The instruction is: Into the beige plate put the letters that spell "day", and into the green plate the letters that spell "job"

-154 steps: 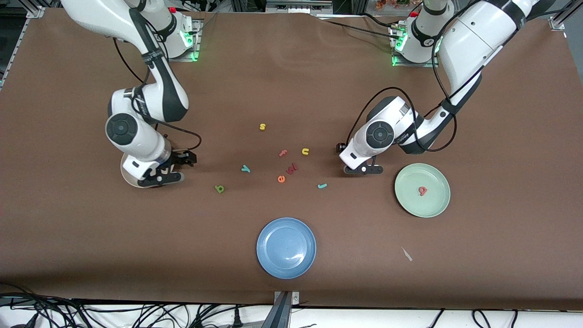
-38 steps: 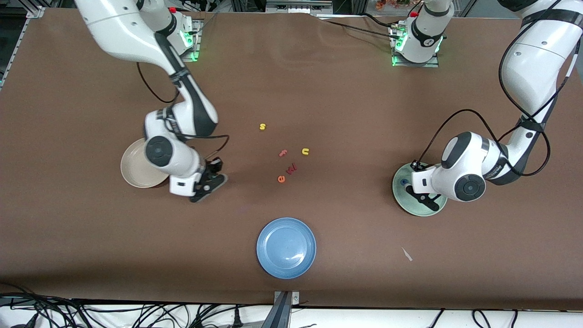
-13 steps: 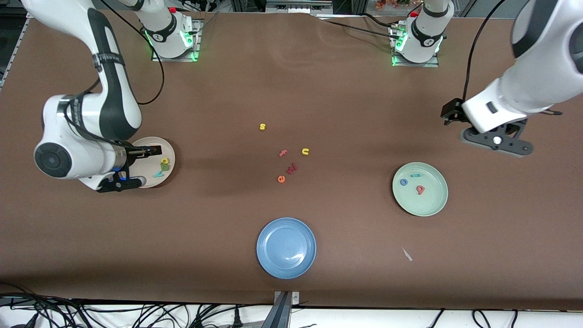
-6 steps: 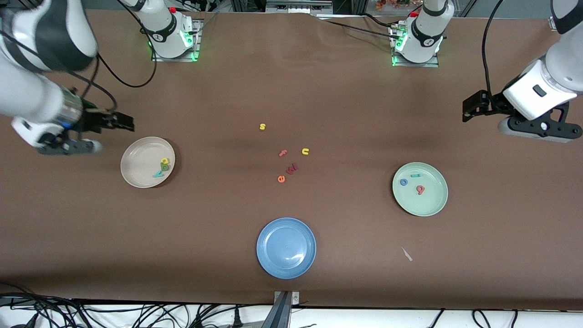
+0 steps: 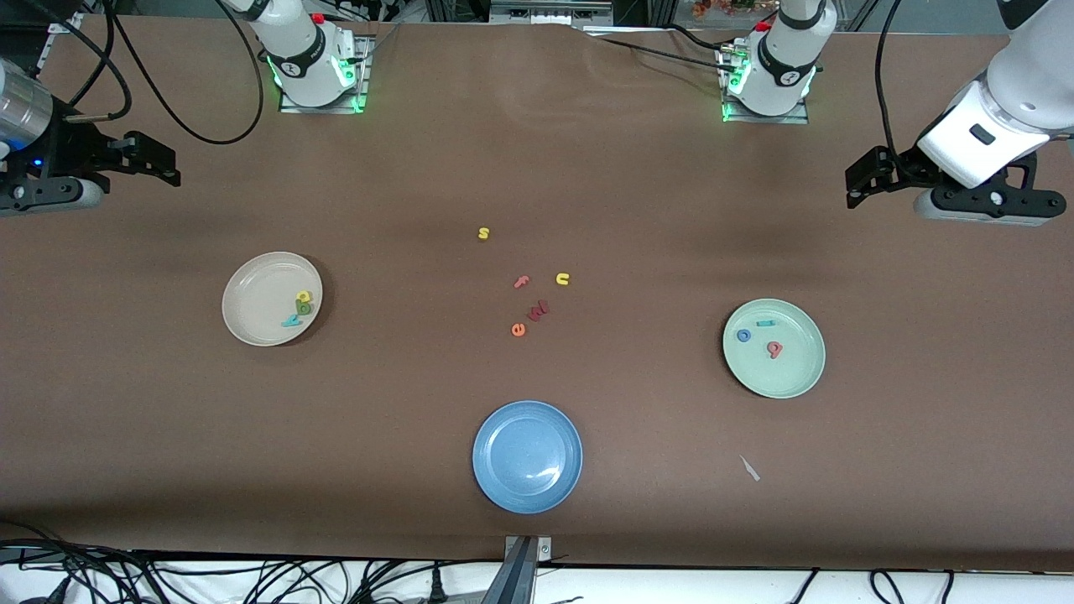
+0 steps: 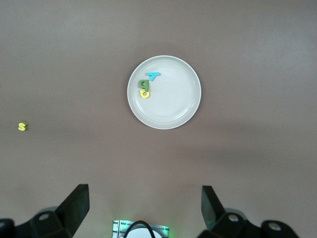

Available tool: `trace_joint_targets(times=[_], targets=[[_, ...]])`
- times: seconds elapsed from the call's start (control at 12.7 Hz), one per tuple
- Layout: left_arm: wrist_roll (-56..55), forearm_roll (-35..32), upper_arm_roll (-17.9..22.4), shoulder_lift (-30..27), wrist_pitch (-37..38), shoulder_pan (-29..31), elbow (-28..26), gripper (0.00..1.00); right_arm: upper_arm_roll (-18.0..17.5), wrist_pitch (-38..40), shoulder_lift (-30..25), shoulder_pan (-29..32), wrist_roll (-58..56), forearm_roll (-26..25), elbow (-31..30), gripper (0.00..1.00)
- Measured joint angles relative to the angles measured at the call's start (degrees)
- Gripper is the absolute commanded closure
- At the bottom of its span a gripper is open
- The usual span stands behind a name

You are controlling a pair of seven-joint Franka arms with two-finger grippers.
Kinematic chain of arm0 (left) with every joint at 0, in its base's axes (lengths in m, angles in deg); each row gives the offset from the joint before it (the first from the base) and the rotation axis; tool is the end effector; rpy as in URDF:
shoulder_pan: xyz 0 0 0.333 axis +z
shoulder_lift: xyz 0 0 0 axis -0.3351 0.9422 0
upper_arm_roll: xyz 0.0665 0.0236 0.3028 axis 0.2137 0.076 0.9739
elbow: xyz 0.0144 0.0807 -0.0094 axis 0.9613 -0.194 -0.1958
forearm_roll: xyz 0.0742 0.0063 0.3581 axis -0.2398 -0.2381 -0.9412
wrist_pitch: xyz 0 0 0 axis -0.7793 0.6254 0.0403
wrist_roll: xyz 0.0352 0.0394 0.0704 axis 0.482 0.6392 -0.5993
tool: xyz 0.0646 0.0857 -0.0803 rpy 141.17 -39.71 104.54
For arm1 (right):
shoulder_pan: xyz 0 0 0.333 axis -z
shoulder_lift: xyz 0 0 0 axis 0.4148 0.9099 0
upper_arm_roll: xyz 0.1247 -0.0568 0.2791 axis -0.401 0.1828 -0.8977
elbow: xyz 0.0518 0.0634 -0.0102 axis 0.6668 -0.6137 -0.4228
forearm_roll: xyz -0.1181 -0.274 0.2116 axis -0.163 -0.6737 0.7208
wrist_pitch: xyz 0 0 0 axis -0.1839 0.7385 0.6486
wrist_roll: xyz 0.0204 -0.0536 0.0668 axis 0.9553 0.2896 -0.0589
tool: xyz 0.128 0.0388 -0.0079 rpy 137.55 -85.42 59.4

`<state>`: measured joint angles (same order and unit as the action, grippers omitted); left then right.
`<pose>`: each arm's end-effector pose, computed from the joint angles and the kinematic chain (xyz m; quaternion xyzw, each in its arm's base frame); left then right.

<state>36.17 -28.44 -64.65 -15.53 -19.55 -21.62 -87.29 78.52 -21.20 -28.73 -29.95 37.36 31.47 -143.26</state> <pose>0.5100 -0.0639 0.5644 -0.9994 0.0282 0.0187 0.0025 0.5010 0.0035 0.5509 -0.9961 -0.0596 0.0650 0.0024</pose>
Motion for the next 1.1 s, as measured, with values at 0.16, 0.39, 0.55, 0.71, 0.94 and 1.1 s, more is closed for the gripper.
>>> trace_joint_targets(times=[0.16,0.39,0.55,0.71,0.94,1.1], targets=[[-0.02,0.0,0.2,0.02,-0.09,0.01,-0.07,0.0,1.21,-0.06,0.18,0.02,-0.98,0.0,0.0,0.0],[-0.35,0.0,0.42,0.6,-0.74,0.2,0.21,0.0,1.67,-0.13,0.44,-0.01,-1.22,-0.02,0.88,0.0],[-0.69,0.0,0.6,1.04,-0.77,0.43,0.49,0.0,1.67,0.02,0.5,-0.06,-1.22,-0.17,1.56,0.0],[-0.85,0.0,0.66,1.17,-0.77,0.46,0.63,0.0,1.79,0.07,0.77,-0.03,-1.22,-0.28,1.47,0.0],[-1.07,0.0,0.66,1.23,-0.77,0.47,0.71,0.0,3.09,-4.13,4.09,0.0,-1.22,0.07,0.73,0.0],[-1.24,0.0,0.67,1.25,-0.75,0.56,0.71,0.0,3.47,-4.01,5.17,0.0,-1.22,0.07,0.73,0.0]])
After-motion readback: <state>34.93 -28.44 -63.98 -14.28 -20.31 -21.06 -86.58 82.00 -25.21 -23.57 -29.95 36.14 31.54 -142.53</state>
